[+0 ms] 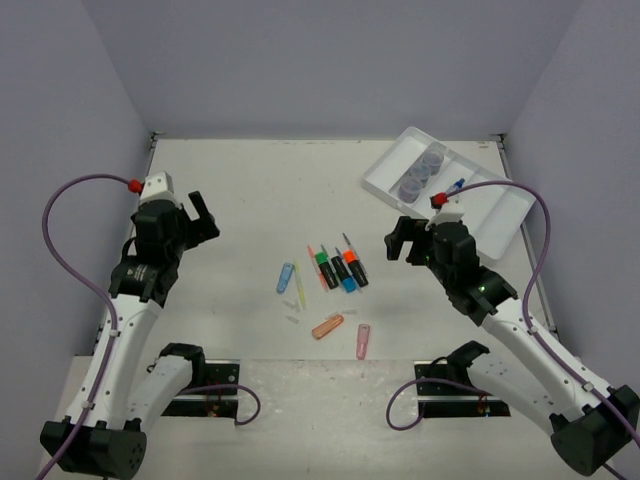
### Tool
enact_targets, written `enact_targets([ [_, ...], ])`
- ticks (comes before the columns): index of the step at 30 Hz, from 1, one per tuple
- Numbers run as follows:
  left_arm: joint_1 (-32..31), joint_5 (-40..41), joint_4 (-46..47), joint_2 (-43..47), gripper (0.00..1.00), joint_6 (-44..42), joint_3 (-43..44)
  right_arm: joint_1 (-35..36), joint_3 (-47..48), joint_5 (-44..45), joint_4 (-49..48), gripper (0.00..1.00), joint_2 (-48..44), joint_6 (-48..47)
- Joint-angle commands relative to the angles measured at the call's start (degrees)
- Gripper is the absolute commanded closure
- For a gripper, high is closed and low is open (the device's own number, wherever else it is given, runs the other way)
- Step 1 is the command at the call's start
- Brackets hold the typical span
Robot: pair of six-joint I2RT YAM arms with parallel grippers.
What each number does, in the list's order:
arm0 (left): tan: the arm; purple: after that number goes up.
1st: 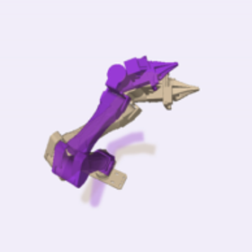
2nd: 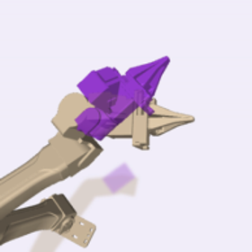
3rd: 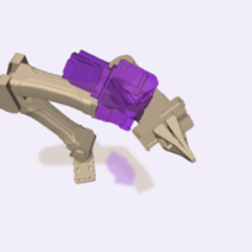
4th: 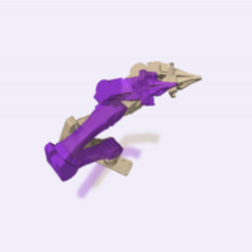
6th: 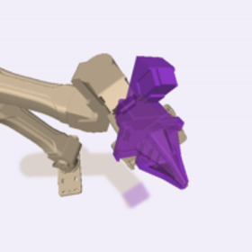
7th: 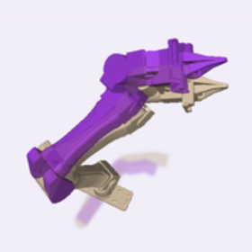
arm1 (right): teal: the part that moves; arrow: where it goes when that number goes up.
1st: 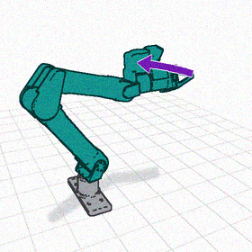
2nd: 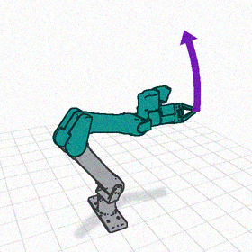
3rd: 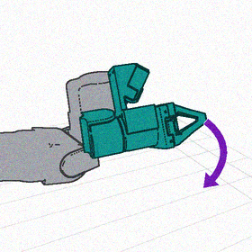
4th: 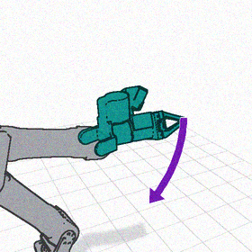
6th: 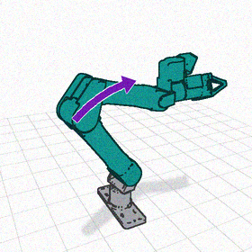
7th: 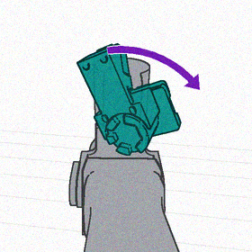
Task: Sort the stationery into containers
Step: Pick up the stationery from the center of the board.
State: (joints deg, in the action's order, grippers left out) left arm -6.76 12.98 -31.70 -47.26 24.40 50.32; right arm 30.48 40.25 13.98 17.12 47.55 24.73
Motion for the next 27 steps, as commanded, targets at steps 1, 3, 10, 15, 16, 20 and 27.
enact_targets([
  [1,0.49,3.96,-2.13,-1.61,0.0,0.89,3.59,0.19,1.67,0.52,-0.96,0.01,-0.87,1.12],
  [3,0.44,6.11,-2.57,-1.18,0.0,1.45,3.14,0.19,1.75,0.74,-0.72,0.01,-1.11,0.96],
  [10,-0.88,1.27,-0.11,-0.42,0.0,-0.58,0.83,0.19,1.06,-1.93,-2.62,0.01,-1.06,0.45],
  [15,-3.6,5.45,-2.16,0.78,0.0,-1.09,2.55,0.19,2.25,-1.96,-0.95,0.01,0.49,-0.68],
  [16,-4.2,5.65,-1.97,1.12,0.0,-1.04,1.81,0.19,2.39,-2.65,-0.95,0.01,0.99,-0.83],
  [20,-5.8,5.48,-1.69,1.12,0.0,-1.11,-0.05,0.19,5.52,-7.55,1.58,0.01,4.91,-0.82],
  [27,-6.47,6.48,-1.26,1.68,0.0,-0.6,-0.75,0.34,10.17,-8.97,5.21,0.04,11.96,-0.85],
])
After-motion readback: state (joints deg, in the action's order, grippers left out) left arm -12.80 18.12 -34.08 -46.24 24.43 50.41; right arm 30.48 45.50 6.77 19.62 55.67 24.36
